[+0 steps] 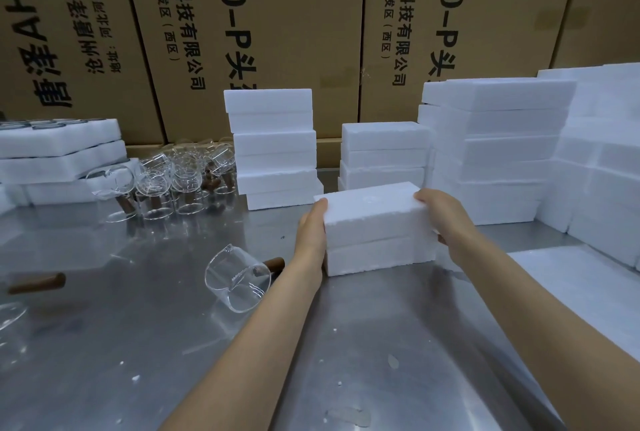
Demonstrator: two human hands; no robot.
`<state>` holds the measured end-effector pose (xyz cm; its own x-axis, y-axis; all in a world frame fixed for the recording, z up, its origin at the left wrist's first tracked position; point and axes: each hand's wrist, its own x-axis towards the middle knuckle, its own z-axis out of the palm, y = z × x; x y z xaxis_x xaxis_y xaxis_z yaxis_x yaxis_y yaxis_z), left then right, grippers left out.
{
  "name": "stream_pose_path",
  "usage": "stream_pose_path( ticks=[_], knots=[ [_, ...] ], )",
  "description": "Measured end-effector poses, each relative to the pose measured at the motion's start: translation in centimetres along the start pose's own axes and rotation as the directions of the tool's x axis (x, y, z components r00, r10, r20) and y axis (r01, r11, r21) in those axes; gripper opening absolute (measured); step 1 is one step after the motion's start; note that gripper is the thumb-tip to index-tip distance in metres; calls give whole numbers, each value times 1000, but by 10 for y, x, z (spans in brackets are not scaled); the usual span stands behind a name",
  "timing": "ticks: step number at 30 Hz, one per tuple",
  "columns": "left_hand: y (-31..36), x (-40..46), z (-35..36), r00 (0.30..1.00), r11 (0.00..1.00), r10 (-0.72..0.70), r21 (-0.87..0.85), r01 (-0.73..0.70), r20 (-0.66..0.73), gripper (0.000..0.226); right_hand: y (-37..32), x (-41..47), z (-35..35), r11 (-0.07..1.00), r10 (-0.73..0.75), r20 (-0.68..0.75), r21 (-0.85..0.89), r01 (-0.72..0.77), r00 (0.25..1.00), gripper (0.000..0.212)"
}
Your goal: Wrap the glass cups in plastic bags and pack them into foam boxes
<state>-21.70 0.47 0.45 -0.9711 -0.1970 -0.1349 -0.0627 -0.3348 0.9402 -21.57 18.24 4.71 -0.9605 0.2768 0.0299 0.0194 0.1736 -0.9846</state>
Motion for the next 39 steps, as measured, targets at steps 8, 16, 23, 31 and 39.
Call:
stream_pose_path(
  ticks=[8,16,23,31,39],
  knots=[
    [-1,-3,4,1000,1000,6,18,-6,15,42,5,-1,1,997,69,-40,-33,-70,997,10],
    [17,-11,5,993,987,-113,116,115,-20,20,5,-4,0,993,117,-10,16,-117,993,11],
    [24,-17,8,988,984,-144,109,138,47,45,3,-12,-4,975,176,10,133,-176,984,15],
    [18,-13,6,974,975,-218,45,216,60,66,1,-11,-4,990,115,18,78,-117,993,14],
    [65,5,24,978,979,-169,-91,181,119,39,-15,-1,-7,305,-721,273,-700,646,637,88]
  ],
)
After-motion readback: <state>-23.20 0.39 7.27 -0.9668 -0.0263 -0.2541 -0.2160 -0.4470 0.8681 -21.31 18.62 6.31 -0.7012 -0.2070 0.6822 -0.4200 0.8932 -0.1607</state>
